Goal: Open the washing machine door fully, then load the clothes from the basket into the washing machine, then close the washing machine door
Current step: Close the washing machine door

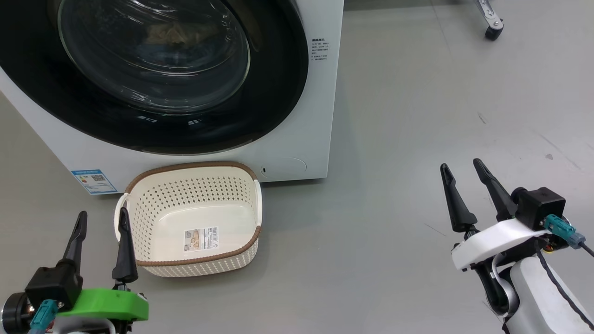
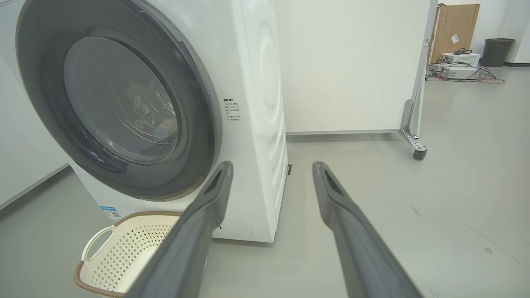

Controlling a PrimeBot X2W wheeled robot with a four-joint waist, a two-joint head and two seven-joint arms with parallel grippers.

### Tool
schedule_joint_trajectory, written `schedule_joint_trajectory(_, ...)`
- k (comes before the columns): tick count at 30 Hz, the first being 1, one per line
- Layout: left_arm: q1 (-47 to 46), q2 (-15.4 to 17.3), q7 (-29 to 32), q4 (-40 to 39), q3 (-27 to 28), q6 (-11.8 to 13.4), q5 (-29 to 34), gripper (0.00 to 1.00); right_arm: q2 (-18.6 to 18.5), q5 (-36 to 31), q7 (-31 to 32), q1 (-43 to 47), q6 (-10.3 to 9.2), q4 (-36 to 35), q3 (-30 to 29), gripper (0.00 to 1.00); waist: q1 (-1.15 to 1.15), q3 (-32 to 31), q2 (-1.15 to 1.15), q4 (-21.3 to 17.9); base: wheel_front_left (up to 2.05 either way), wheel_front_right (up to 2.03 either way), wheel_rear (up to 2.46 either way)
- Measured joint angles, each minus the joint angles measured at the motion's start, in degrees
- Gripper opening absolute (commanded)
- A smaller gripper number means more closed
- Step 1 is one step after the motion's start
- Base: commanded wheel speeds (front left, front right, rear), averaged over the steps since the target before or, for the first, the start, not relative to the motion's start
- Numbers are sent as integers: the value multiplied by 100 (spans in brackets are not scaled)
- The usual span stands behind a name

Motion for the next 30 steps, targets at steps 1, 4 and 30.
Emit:
schedule_joint_trajectory(1,24,-1,0,-23,25,0,14,100,-9,0,0,72,-22,-34,-53,100,0,-2,0,-6,0,0,0)
schedule_joint_trajectory(4,71,-2,0,-38,83,0,14,100,-27,-12,0,268,-92,-107,-129,100,0,-18,0,-23,0,0,0)
schedule_joint_trajectory(30,451,-14,0,-40,137,0,60,100,25,-233,0,803,-130,-528,-420,100,0,-223,0,-21,0,0,0)
